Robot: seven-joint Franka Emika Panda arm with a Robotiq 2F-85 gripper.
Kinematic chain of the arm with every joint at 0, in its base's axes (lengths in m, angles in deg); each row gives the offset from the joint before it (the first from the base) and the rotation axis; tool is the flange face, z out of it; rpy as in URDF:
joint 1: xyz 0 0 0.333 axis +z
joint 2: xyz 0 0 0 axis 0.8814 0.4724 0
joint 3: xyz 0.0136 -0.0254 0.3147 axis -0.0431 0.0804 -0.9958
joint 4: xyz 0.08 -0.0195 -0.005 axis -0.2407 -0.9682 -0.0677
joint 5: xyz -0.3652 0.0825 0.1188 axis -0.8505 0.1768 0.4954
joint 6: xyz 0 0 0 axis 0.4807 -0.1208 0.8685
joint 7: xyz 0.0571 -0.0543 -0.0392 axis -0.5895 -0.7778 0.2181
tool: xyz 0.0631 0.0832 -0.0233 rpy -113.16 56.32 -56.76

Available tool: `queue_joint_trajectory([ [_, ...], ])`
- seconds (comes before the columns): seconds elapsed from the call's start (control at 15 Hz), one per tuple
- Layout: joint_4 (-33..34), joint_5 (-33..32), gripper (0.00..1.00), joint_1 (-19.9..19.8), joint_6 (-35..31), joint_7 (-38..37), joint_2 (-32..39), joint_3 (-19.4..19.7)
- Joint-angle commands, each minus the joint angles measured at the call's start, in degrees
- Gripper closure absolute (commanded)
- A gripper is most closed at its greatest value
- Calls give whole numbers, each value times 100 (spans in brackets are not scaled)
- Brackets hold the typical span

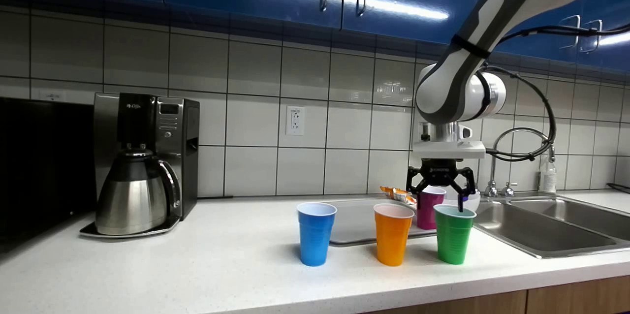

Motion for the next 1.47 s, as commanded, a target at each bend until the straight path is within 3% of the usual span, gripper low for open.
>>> queue_joint_trajectory([
  [0.0, 94, -225, 0, -36, -222, -317, 270, -62],
  [0.13, 110, -254, 0, -7, -305, -340, 365, -34],
  [0.2, 109, -285, 25, 5, -355, -343, 384, -20],
  [0.33, 116, -301, 32, 24, -392, -325, 413, -2],
  [0.87, 77, -399, 95, 28, -381, -305, 380, 37],
  [0.93, 71, -414, 100, 26, -376, -308, 372, 41],
  [1.4, 19, -331, 99, 17, 37, -181, -4, 30],
])
